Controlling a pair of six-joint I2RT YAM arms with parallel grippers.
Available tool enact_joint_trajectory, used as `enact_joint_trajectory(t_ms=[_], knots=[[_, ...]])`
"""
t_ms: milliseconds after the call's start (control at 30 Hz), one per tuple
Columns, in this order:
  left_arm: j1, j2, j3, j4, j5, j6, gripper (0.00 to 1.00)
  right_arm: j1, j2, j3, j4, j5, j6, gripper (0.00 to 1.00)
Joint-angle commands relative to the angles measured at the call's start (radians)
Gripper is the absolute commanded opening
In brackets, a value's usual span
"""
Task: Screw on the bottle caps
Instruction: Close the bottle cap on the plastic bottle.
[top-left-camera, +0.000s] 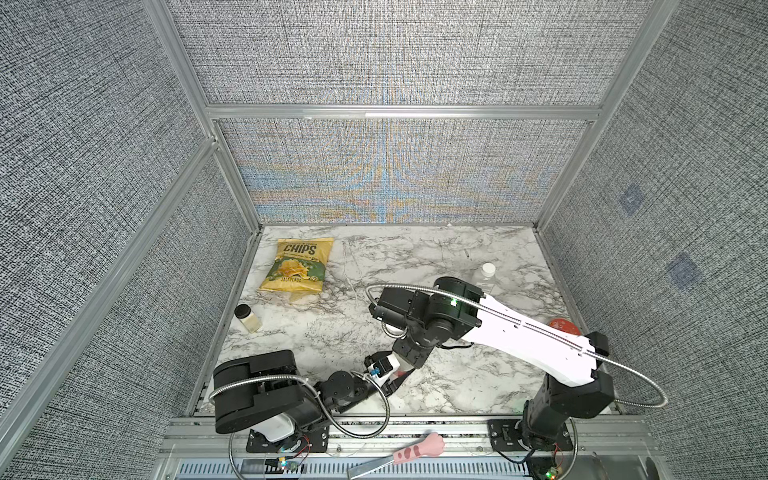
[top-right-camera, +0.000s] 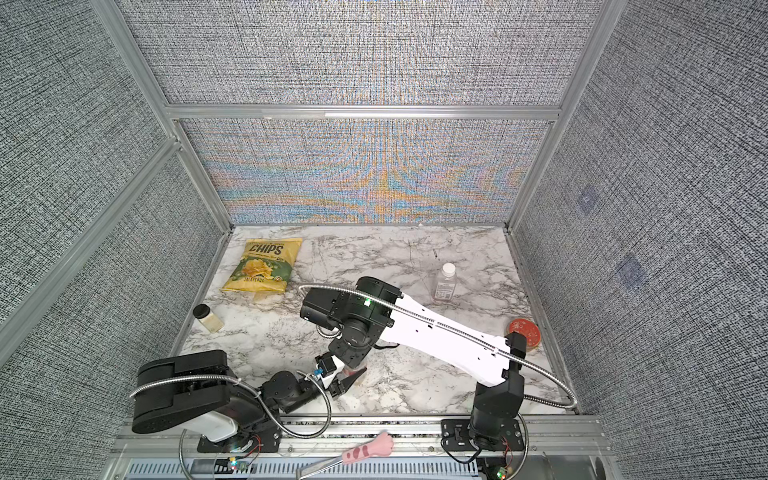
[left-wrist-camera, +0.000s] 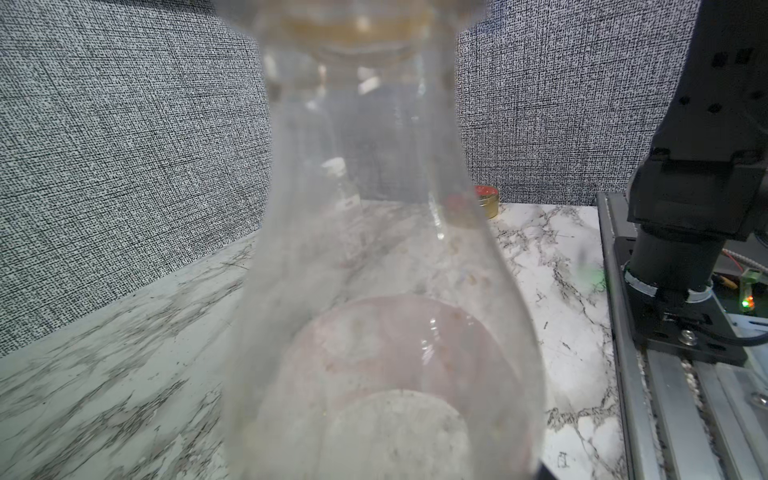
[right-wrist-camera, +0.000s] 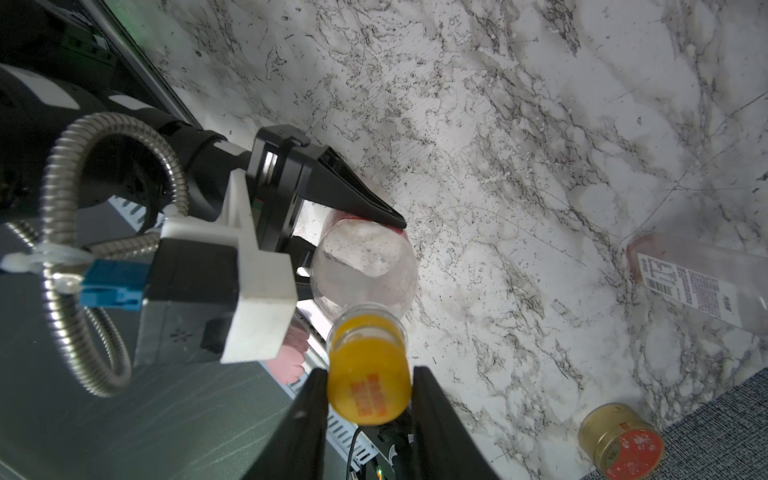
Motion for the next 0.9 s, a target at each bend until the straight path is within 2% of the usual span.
enact_joint_trajectory(t_ms=[0,233,567,867], knots=[[-0.001,-0.007,0.0,0.064,0.001,-0.003,0.55,0.0,0.002,0.005,-0.014,0.021,0.008,0.37],[-0.006,-0.01,-0.003,0.064,-0.001,0.0,0.55,0.002,0.008,0.015,-0.015,0.009,0.009,0.4],[-0.008,-0.009,-0.005,0.064,-0.007,0.004,0.55,0.001,0.004,0.028,-0.015,0.0,0.009,0.51],[-0.008,-0.009,-0.004,0.064,-0.01,0.005,0.55,0.002,-0.015,0.032,-0.016,0.02,0.008,0.56]])
